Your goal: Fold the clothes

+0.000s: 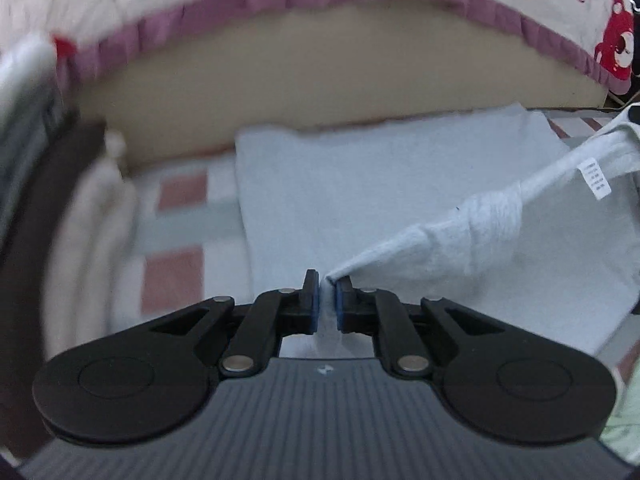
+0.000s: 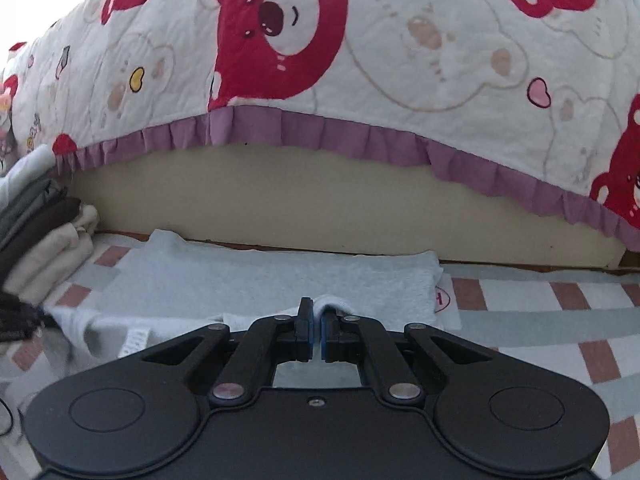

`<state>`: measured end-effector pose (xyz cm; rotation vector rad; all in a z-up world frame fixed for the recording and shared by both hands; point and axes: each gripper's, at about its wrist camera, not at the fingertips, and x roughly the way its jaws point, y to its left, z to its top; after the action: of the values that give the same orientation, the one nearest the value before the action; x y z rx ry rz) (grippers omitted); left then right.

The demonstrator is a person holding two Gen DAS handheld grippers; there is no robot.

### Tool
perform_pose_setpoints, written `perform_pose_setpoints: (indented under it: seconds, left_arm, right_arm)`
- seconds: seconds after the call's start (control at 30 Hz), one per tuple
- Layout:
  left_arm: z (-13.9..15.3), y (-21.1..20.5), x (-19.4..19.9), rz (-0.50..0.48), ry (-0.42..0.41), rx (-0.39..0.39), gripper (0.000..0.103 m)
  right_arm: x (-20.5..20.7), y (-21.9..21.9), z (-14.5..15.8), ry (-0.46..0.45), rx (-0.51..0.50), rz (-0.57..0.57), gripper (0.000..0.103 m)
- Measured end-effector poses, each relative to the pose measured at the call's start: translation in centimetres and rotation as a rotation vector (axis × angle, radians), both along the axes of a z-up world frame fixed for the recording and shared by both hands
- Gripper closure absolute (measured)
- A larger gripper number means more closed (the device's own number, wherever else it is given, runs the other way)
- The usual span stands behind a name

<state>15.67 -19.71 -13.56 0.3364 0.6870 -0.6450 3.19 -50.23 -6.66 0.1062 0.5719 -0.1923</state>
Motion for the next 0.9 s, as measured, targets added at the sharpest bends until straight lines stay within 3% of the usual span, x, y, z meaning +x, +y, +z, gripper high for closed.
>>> perform_pose_setpoints:
  seconds: [0.27, 0.37, 0.57, 0.67, 0.77, 0.8, 0.83, 0.87, 0.9]
  left_arm:
    - [4.1, -3.0, 4.0, -0.034, -0.133, -0.024, 0.095]
    - [3.3, -4.8, 6.3, -0.032, -0.108, 0.003, 0.095]
    - [1.6, -8.2, 11.9, 0.016, -0.054, 0.024, 0.096]
    - [0.7, -9.9, 14.8, 0.04, -0.027, 0.034, 0.095]
    - [-0.7, -11.5, 17.8, 0.083, 0.029, 0.064, 0.087]
    - [-1.9, -11.7, 19.2, 0.124, 0.086, 0.1, 0.08]
    - [-2.9, -11.9, 19.9, 0.157, 0.113, 0.149, 0.067]
    - [-3.3, -11.9, 19.8, 0.17, 0.087, 0.188, 0.059]
    - [-3.4, -11.6, 19.2, 0.173, 0.04, 0.212, 0.059]
  right_arm:
    - [4.6, -2.9, 1.8, -0.04, -0.014, -0.023, 0.099]
    - [7.6, -4.2, 1.8, -0.041, 0.016, -0.046, 0.099]
    - [13.2, -6.4, -0.3, 0.057, 0.118, -0.133, 0.099]
    - [15.7, -6.9, -0.3, 0.058, 0.061, -0.14, 0.099]
    - [18.2, -7.9, -1.7, 0.081, 0.035, -0.114, 0.093]
    - [19.1, -8.5, -2.5, 0.108, 0.057, -0.099, 0.088]
    - [18.8, -8.8, -3.1, 0.109, 0.079, -0.134, 0.084]
    - [18.5, -9.0, -3.8, 0.11, 0.1, -0.169, 0.077]
    - [18.2, -9.2, -4.4, 0.11, 0.121, -0.202, 0.072]
